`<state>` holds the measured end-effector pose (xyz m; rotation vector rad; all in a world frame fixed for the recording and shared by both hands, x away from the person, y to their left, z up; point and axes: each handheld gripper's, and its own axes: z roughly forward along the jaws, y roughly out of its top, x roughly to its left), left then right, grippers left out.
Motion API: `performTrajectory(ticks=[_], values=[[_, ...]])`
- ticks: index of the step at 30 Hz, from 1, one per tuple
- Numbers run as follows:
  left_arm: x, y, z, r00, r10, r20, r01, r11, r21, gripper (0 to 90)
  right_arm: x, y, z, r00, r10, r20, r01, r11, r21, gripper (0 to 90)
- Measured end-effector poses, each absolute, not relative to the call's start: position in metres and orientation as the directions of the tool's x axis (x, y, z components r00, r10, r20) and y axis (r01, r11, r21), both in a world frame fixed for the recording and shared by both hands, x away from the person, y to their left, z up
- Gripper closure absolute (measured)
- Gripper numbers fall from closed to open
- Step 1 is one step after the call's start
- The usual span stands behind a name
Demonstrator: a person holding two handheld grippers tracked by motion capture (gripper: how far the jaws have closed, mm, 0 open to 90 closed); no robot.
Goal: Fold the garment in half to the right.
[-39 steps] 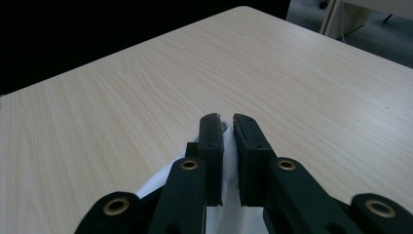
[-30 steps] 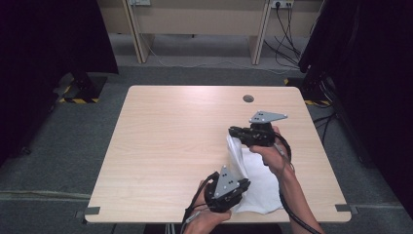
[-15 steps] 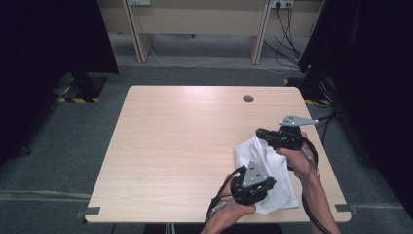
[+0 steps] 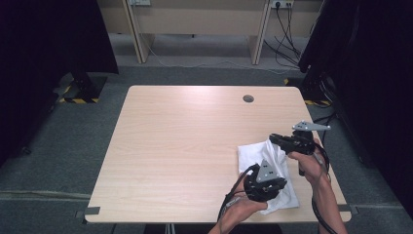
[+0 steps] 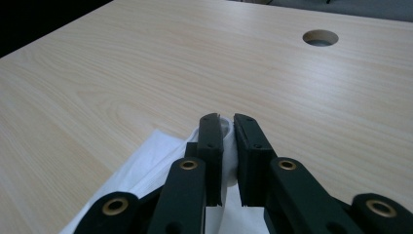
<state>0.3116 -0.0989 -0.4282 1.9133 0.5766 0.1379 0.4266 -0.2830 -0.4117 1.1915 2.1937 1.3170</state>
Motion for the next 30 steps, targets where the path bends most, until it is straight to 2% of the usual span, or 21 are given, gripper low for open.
performTrajectory(ticks=[17,20,25,27,28,30], values=[[0.322,-0.125,-0.453,0.879,0.435,-0.195,0.356,-0.328,0.875,83.5,0.442,-0.303,-0.44,-0.509,0.847,0.153,0.578,0.205,0.79,80.4],[0.322,-0.126,-0.455,0.883,0.425,-0.201,0.357,-0.328,0.875,80.2,0.443,-0.305,-0.443,-0.502,0.852,0.149,0.586,0.207,0.784,79.4],[0.322,-0.115,-0.452,0.882,0.418,-0.22,0.36,-0.293,0.886,62.1,0.442,-0.31,-0.441,-0.448,0.884,0.131,0.607,0.193,0.771,62.9],[0.323,-0.11,-0.451,0.878,0.427,-0.214,0.358,-0.291,0.887,58.6,0.44,-0.313,-0.437,-0.417,0.902,0.109,0.609,0.189,0.77,56.6],[0.325,-0.106,-0.451,0.875,0.44,-0.201,0.353,-0.296,0.888,58.6,0.44,-0.313,-0.437,-0.417,0.902,0.109,0.609,0.189,0.77,56.6],[0.331,-0.092,-0.453,0.857,0.486,-0.171,0.352,-0.309,0.884,52.9,0.436,-0.316,-0.43,-0.41,0.907,0.095,0.603,0.191,0.775,50.2]])
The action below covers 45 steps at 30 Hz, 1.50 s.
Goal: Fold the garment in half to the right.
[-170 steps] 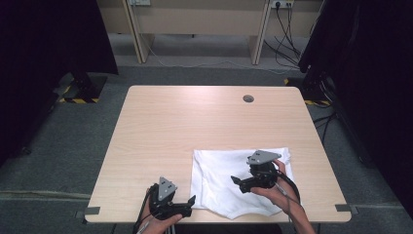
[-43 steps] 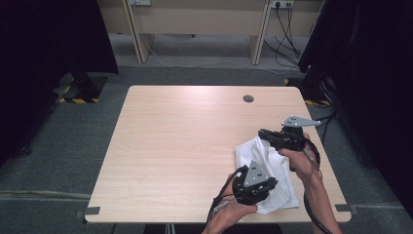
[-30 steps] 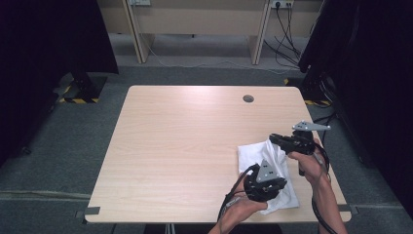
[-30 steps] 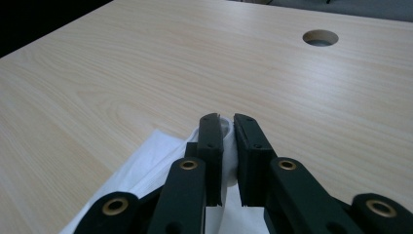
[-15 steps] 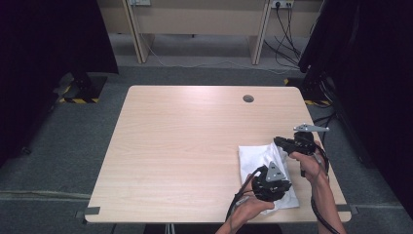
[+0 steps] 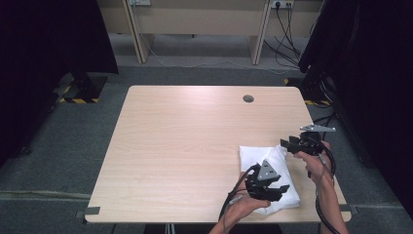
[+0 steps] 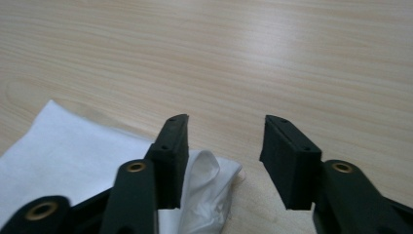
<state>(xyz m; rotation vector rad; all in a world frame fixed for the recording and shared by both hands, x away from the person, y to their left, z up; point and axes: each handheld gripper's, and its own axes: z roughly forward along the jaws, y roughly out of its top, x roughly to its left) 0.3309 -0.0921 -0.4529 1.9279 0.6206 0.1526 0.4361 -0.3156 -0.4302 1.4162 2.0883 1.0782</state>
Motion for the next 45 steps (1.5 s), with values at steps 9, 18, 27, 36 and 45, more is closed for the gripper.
performTrajectory(ticks=[9,18,27,36,45], values=[[0.351,-0.065,-0.459,0.777,0.628,-0.055,0.346,-0.352,0.87,37.6,0.427,-0.296,-0.426,-0.443,0.896,0.006,0.586,0.285,0.758,41.3],[0.387,-0.053,-0.47,0.66,0.751,-0.021,0.397,-0.324,0.859,26.4,0.432,-0.285,-0.438,-0.416,0.909,0.012,0.629,0.278,0.726,34.1],[0.422,-0.053,-0.486,0.545,0.838,0.02,0.503,-0.345,0.793,26.0,0.437,-0.306,-0.457,-0.357,0.934,0.022,0.685,0.246,0.686,32.2],[0.423,-0.048,-0.486,0.523,0.852,-0.02,0.53,-0.306,0.791,24.4,0.431,-0.325,-0.455,-0.297,0.949,0.106,0.653,0.12,0.748,31.2],[0.424,-0.048,-0.486,0.515,0.857,-0.034,0.549,-0.299,0.78,21.9,0.419,-0.318,-0.451,-0.332,0.937,-0.103,0.627,0.301,0.718,30.4]])
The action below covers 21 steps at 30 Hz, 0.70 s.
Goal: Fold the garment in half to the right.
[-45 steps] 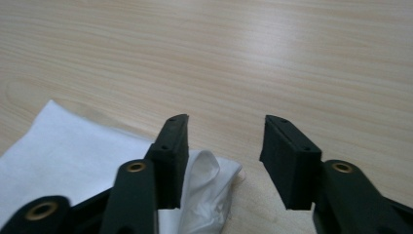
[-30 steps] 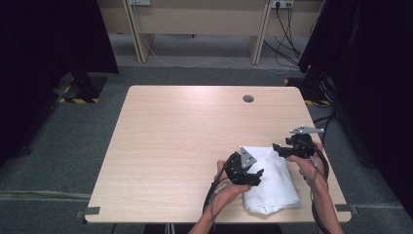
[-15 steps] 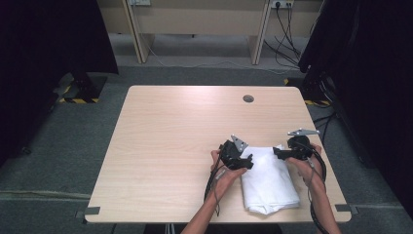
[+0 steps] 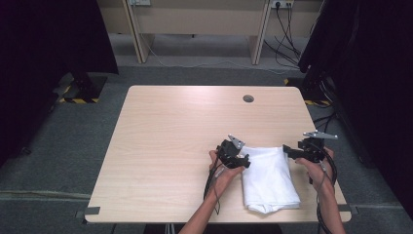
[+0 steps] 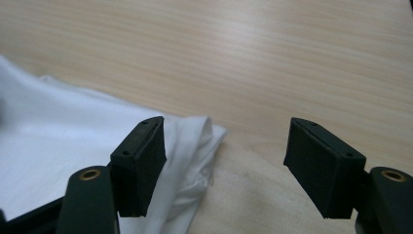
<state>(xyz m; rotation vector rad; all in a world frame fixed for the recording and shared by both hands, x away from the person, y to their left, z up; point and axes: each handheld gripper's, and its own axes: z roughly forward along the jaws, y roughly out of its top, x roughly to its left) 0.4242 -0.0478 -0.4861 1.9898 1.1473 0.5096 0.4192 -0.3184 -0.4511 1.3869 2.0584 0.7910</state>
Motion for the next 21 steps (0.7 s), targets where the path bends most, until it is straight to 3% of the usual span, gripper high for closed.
performTrajectory(ticks=[6,7,9,10,16,21], values=[[0.426,-0.046,-0.487,0.511,0.858,-0.05,0.561,-0.288,0.776,20.4,0.411,-0.315,-0.447,-0.321,0.942,-0.102,0.607,0.287,0.741,29.3],[0.426,-0.046,-0.487,0.511,0.858,-0.05,0.561,-0.288,0.776,20.4,0.399,-0.305,-0.441,-0.389,0.919,-0.067,0.569,0.297,0.767,28.6],[0.427,-0.046,-0.487,0.514,0.856,-0.048,0.559,-0.292,0.776,19.9,0.399,-0.305,-0.441,-0.389,0.919,-0.067,0.569,0.297,0.767,28.6],[0.427,-0.046,-0.487,0.514,0.856,-0.048,0.559,-0.292,0.776,19.9,0.381,-0.29,-0.444,-0.502,0.863,-0.062,0.535,0.366,0.761,28.6],[0.428,-0.046,-0.487,0.519,0.853,-0.044,0.558,-0.3,0.774,19.0,0.364,-0.282,-0.463,-0.588,0.807,-0.051,0.53,0.432,0.729,30.8],[0.429,-0.046,-0.487,0.524,0.85,-0.044,0.555,-0.302,0.775,19.0,0.357,-0.288,-0.473,-0.591,0.806,-0.041,0.543,0.434,0.718,31.9]])
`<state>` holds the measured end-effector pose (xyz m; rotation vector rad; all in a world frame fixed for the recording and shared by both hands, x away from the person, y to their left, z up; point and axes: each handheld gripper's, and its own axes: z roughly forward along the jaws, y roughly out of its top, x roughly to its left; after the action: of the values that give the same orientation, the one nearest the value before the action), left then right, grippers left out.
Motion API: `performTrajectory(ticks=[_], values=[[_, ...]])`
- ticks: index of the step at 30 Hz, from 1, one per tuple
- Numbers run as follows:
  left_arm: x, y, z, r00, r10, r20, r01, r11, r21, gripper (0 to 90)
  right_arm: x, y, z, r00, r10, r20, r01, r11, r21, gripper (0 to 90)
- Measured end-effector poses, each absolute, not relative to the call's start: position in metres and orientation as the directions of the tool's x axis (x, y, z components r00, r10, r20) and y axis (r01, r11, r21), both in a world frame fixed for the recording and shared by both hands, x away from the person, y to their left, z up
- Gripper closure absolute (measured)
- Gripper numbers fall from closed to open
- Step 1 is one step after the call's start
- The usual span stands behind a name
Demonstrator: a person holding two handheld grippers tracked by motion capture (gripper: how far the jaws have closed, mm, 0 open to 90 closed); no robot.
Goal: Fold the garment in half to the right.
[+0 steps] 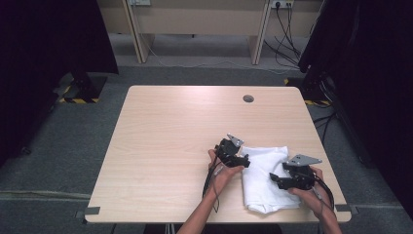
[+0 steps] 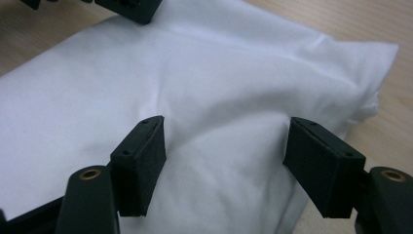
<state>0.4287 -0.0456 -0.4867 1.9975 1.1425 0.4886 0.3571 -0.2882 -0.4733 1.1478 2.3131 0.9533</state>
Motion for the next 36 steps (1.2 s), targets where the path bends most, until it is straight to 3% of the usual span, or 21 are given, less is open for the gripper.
performTrajectory(ticks=[7,14,36], values=[[0.429,-0.045,-0.487,0.53,0.847,-0.043,0.554,-0.307,0.774,18.8,0.339,-0.306,-0.47,-0.574,0.819,-0.009,0.58,0.414,0.702,31.3],[0.43,-0.045,-0.487,0.534,0.845,-0.043,0.553,-0.31,0.774,18.6,0.325,-0.294,-0.462,-0.628,0.779,0.001,0.524,0.421,0.741,28.1],[0.432,-0.036,-0.487,0.589,0.803,-0.085,0.544,-0.317,0.777,13.6,0.319,-0.284,-0.477,-0.63,0.776,-0.02,0.547,0.462,0.698,24.1]])
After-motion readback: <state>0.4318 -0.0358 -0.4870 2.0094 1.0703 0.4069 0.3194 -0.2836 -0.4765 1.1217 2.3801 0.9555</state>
